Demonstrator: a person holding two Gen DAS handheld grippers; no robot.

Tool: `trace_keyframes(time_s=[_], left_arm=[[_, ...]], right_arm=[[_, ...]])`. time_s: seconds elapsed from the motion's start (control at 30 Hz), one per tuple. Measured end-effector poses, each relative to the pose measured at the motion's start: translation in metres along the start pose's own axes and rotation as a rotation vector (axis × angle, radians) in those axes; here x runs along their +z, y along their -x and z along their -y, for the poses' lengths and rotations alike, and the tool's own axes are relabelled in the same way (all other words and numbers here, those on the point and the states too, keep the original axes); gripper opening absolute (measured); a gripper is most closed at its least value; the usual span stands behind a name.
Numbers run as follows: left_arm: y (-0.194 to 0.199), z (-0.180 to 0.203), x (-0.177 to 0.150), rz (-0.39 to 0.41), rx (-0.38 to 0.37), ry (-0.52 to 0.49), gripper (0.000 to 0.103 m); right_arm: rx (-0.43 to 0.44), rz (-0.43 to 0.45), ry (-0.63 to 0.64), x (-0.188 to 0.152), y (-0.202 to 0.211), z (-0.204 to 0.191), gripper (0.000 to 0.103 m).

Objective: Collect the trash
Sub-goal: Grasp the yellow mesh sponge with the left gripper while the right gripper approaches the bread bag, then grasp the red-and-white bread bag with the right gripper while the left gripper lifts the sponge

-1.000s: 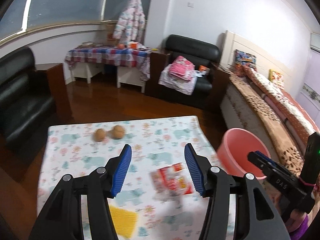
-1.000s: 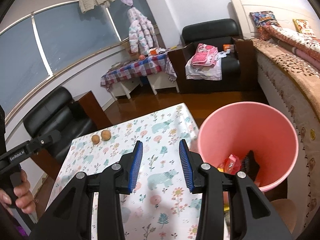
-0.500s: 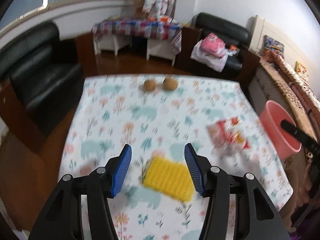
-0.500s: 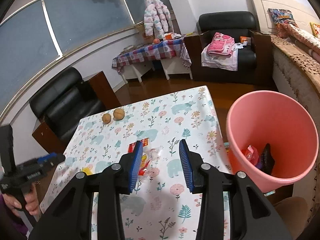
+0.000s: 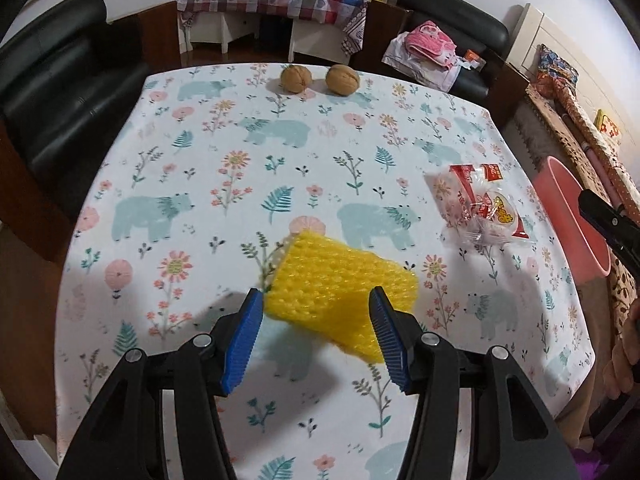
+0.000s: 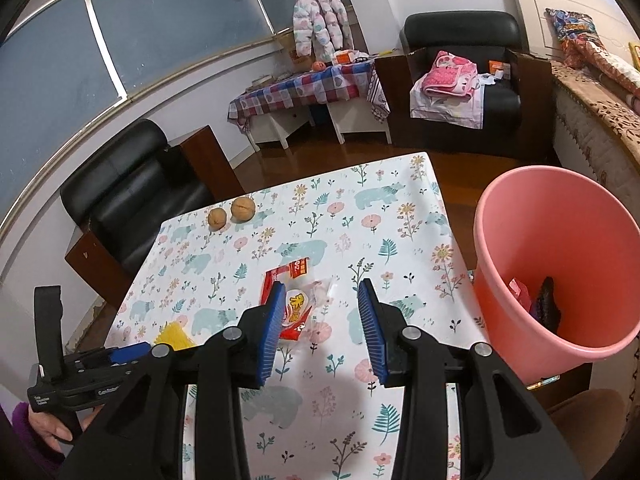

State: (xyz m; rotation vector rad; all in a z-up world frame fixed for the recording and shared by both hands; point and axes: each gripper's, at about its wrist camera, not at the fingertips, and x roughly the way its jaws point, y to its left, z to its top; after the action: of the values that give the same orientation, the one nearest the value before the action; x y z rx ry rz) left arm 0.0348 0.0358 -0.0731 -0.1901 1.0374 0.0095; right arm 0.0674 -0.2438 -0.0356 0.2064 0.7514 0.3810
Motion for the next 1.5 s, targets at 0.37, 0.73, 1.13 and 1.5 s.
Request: trace_keyframes(time_s=[0.37, 0.73, 1.13, 1.5], left_arm=[[-0.006, 0.017, 0.004, 0.036, -0.004, -0.065, 0.025], [0.014, 0.021, 0.018, 0.120, -0.045, -0.089, 0.014], [0.011, 0.011, 0.024, 0.116, -0.075, -0.047, 0.014], [0.010, 0.012, 0.025, 0.119, -0.082, -0.050, 0.014]], right_arm=[[-0.003, -0.030, 0.004, -0.002, -0.012, 0.000, 0.038], [0.012, -0.078, 0.016, -0.001, -0.031, -0.006, 0.038], [0.020, -0.194, 0.005, -0.008, -0.076, -0.012, 0.038], [0.070, -0.226, 0.001, -0.013, -0.085, -0.015, 0.027]])
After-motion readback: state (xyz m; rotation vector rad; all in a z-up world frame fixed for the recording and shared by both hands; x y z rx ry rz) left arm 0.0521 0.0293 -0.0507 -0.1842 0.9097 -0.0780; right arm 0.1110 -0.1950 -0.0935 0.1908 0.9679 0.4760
